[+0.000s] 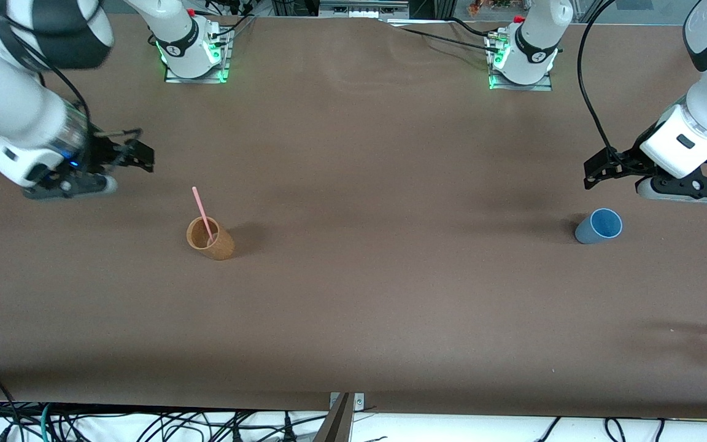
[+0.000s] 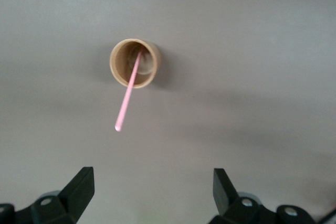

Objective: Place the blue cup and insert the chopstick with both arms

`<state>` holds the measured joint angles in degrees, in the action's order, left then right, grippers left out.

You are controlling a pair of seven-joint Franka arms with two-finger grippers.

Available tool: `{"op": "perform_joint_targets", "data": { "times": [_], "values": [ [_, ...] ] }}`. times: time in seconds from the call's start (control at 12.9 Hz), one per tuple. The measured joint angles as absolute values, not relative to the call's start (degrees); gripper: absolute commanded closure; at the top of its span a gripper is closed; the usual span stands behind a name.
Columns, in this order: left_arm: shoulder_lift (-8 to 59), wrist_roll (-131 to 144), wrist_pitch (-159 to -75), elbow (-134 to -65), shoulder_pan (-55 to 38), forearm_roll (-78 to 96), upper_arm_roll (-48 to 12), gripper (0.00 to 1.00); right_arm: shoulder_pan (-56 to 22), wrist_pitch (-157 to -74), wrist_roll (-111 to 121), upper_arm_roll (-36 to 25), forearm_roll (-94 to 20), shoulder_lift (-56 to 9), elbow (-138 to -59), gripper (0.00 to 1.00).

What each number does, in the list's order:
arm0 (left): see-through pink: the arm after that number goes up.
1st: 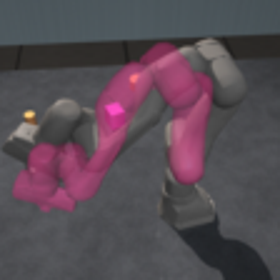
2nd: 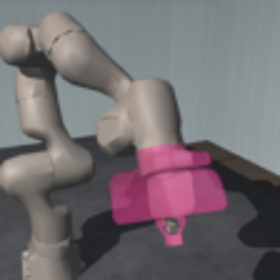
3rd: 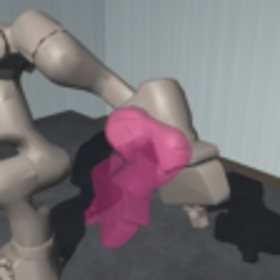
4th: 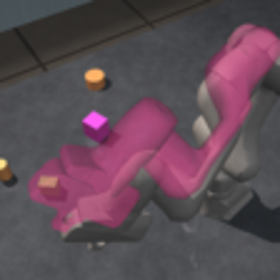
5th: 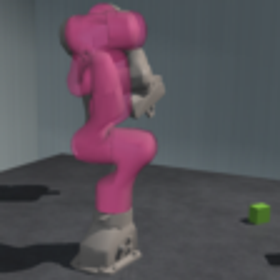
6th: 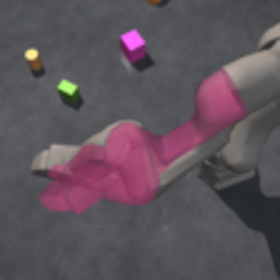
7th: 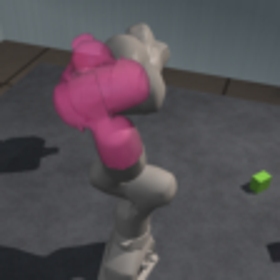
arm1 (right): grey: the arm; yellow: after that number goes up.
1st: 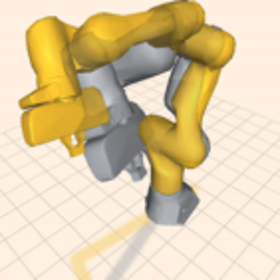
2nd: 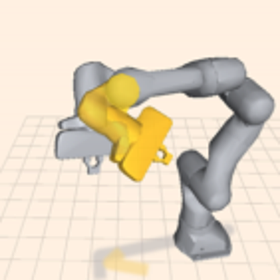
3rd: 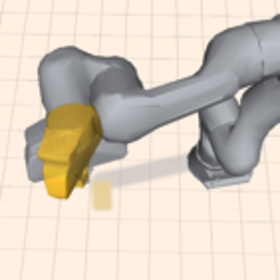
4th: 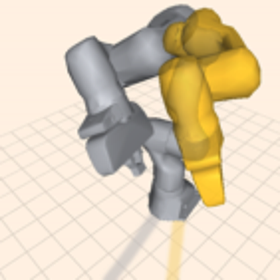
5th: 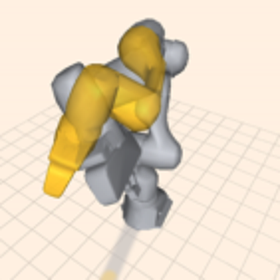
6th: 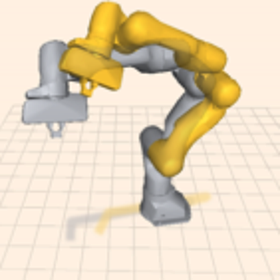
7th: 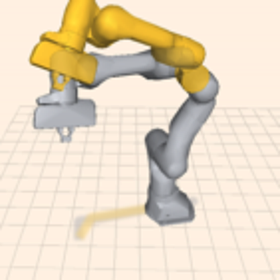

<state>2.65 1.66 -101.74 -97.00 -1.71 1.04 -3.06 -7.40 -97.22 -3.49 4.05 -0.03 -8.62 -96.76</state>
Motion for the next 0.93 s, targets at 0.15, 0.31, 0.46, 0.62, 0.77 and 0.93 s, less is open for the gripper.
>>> {"op": "perform_joint_targets", "data": {
  "times": [0.15, 0.31, 0.46, 0.62, 0.77, 0.93],
  "values": [
    [2.66, 1.66, -101.72, -96.99, -1.72, 1.04, -3.06, 0.00, -8.12, -99.23, -4.09, 4.05, -0.64, -12.47, -96.73, 0.01],
    [2.66, 1.66, -101.70, -96.96, -1.73, 1.04, -3.06, 0.00, -8.30, -101.52, -4.15, 4.04, -2.75, -15.93, -96.70, 0.02],
    [2.67, 1.66, -101.69, -96.93, -1.73, 1.04, -3.06, 0.00, -8.65, -103.59, -4.20, 4.07, -3.65, -19.18, -96.83, 0.05],
    [2.67, 1.66, -101.68, -96.92, -1.73, 1.04, -3.06, 0.00, -8.96, -105.52, -4.39, 4.22, -3.75, -21.05, -98.00, 0.05],
    [2.67, 1.66, -101.67, -96.92, -1.73, 1.04, -3.06, 0.00, -9.10, -107.74, -4.51, 4.30, -3.76, -21.26, -100.19, 0.14],
    [2.67, 1.66, -101.67, -96.92, -1.73, 1.04, -3.06, 0.00, -9.11, -108.77, -4.55, 4.48, -3.78, -21.26, -101.77, 0.33]
  ]
}}
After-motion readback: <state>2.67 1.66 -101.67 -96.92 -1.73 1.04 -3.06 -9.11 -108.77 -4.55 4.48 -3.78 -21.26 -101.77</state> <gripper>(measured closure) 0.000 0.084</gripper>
